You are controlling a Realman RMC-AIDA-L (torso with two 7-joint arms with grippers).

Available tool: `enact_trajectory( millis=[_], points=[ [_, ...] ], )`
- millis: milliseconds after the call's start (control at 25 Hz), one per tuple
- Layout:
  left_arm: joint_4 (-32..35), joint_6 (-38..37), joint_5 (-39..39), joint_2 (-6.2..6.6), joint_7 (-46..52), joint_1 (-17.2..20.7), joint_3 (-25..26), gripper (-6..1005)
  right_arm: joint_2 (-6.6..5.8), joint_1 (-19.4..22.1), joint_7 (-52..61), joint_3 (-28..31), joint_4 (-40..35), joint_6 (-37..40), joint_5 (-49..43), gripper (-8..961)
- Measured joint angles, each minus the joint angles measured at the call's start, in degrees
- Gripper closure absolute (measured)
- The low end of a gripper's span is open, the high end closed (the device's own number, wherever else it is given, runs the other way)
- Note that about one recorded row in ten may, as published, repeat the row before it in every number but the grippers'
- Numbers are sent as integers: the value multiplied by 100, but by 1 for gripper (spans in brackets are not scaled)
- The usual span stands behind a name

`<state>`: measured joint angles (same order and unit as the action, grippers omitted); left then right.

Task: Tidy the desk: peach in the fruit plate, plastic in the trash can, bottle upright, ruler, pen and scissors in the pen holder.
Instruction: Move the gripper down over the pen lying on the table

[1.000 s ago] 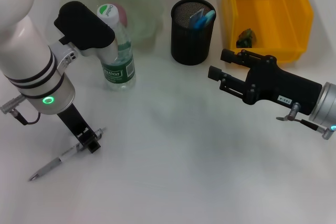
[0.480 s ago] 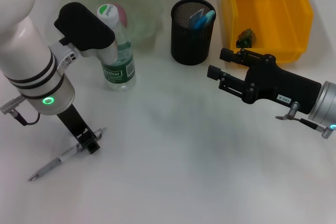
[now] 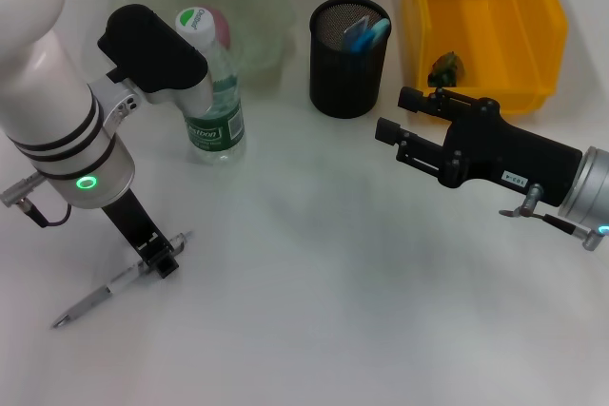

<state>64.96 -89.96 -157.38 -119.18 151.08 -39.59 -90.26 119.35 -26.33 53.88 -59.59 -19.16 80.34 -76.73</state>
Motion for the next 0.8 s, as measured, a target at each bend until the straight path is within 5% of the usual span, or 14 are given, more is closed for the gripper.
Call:
enact_trajectory(
  millis=[280, 800],
  points=[
    [2, 7, -27, 1, 0, -5, -86, 472, 0, -4, 0, 0, 0, 0, 0, 390],
    [30, 40, -29, 0, 4, -10, -132, 690, 0, -4, 50, 9, 0, 0, 0, 390]
  ],
)
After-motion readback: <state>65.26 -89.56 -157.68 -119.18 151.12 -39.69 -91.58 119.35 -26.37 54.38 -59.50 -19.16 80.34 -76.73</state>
